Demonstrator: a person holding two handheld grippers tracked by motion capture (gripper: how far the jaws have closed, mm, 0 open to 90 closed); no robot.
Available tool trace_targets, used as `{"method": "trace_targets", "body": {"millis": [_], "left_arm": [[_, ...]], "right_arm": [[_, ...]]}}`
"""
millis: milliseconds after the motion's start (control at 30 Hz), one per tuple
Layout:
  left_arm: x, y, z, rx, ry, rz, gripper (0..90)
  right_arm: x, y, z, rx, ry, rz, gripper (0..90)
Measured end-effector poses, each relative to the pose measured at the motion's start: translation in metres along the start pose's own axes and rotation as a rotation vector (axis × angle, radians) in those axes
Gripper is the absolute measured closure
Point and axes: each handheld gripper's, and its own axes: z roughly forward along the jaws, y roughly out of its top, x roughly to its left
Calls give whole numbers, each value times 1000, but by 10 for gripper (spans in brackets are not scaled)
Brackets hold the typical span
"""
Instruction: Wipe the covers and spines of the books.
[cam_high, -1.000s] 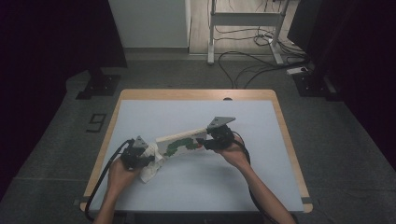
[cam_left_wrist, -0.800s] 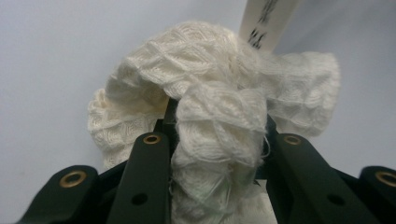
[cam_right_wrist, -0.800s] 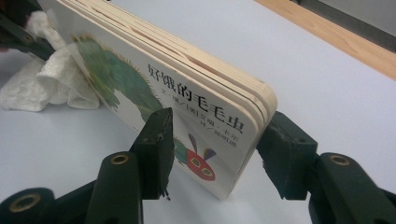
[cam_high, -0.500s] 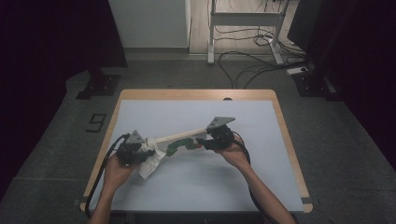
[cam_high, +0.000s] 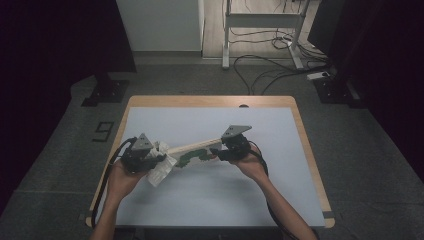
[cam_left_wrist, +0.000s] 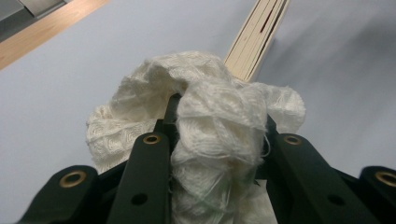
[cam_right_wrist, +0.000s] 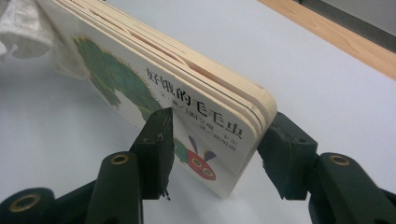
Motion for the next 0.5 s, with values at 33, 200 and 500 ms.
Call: {"method": "trace_targets", "body": {"millis": [33, 200, 500], "left_arm": [[0, 0, 0, -1, 0, 2, 682], [-1, -2, 2, 1, 8, -2, 683], [2, -17, 20, 12, -16, -40, 682]], "right_arm": [[0, 0, 0, 0, 0, 0, 465], [0, 1, 0, 1, -2, -2, 465], [0, 0, 0, -3, -3, 1, 468]]}}
